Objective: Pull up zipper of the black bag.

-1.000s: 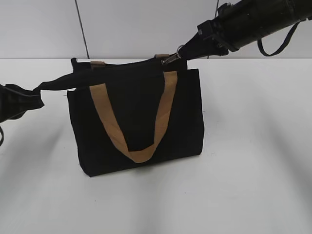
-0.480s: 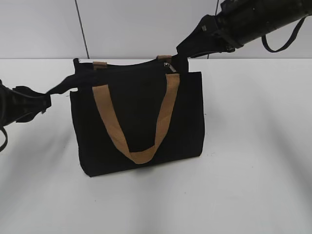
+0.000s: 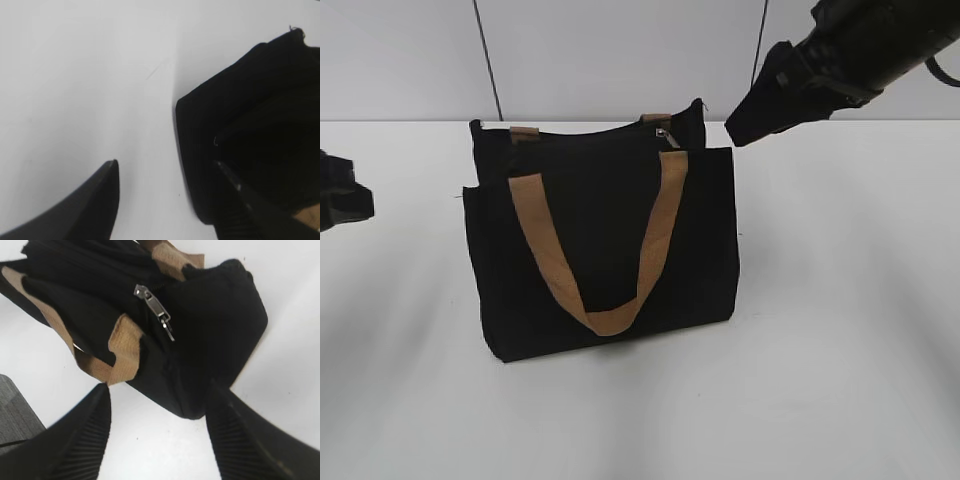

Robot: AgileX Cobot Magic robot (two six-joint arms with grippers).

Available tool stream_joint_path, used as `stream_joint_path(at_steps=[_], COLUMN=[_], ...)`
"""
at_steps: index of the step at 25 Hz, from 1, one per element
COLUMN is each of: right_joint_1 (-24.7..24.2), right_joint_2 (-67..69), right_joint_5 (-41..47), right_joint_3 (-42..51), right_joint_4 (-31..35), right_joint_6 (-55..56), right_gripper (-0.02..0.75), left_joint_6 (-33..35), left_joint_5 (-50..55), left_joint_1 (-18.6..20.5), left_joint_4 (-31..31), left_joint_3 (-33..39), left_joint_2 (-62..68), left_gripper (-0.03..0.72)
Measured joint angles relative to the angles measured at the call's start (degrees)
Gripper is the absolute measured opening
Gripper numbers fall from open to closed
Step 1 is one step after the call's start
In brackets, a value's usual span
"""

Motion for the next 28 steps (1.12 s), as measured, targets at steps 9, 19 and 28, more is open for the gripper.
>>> stream_joint_path(at_steps=[9,19,28], right_joint_1=[4.5,4.5,4.5], right_joint_2=[-8.4,-32.8,-58.6], right_joint_5=[2.8,-1.7,-0.8], right_joint_3=[2.1,23.0,35.0], right_joint_4=[-11.7,-12.9,-18.9], right_joint_6=[11.6,17.6,28.8], right_gripper=[0.466,0.467,0.467], left_joint_6=[12.3,15.5,20.9], left_joint_5=[20.8,35.9,44.1], left_joint_1=[-0.3,-0.3,-0.3], left_joint_4=[-7.6,-8.1,-8.6], left_joint_3=[-0.6,-0.6,0.1], left_joint_2=[-14.3,-36.9,-49.7], left_gripper=[0.433,0.432,0.417])
